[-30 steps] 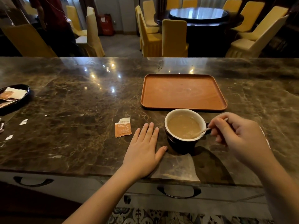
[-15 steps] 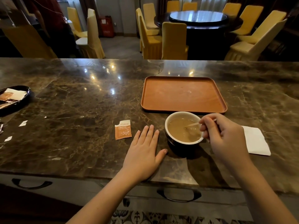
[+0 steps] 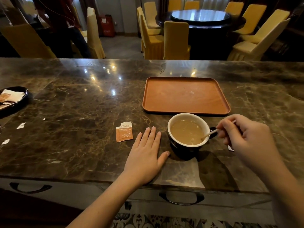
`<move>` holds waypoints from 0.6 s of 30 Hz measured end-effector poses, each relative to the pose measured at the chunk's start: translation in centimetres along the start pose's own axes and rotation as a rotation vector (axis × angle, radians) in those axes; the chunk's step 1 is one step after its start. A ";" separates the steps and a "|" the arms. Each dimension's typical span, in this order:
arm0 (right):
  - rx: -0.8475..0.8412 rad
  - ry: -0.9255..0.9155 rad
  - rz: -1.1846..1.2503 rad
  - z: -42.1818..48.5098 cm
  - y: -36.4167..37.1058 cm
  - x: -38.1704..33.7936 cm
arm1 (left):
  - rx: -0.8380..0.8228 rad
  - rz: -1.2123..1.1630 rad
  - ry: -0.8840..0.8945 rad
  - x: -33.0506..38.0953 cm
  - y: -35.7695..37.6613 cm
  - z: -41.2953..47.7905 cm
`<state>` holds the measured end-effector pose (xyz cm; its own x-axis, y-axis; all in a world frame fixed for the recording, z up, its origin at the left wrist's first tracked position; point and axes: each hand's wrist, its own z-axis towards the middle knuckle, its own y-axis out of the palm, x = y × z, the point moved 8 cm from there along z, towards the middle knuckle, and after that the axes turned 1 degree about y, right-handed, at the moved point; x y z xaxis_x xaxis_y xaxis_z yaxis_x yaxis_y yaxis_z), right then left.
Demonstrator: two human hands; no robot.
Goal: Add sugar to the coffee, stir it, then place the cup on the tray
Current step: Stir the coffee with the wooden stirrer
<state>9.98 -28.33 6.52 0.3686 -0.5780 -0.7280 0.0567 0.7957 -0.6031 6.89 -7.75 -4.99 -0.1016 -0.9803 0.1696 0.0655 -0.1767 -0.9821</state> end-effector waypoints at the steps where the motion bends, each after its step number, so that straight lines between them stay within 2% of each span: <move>1: 0.027 -0.010 -0.010 0.1 0.0 -0.1 | -0.001 0.002 0.000 0.0 0.0 0.0; 10: 0.091 -0.135 -0.081 -0.1 1.1 -1.2 | -0.009 0.003 0.004 0.1 -0.1 0.0; 18: 0.139 -0.234 -0.099 -0.5 -0.9 -2.2 | -0.012 0.006 -0.002 0.1 0.0 0.1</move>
<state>8.65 -27.83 8.52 0.5582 -0.6094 -0.5630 0.2236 0.7640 -0.6052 6.95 -7.88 -5.01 -0.0995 -0.9815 0.1635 0.0540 -0.1694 -0.9841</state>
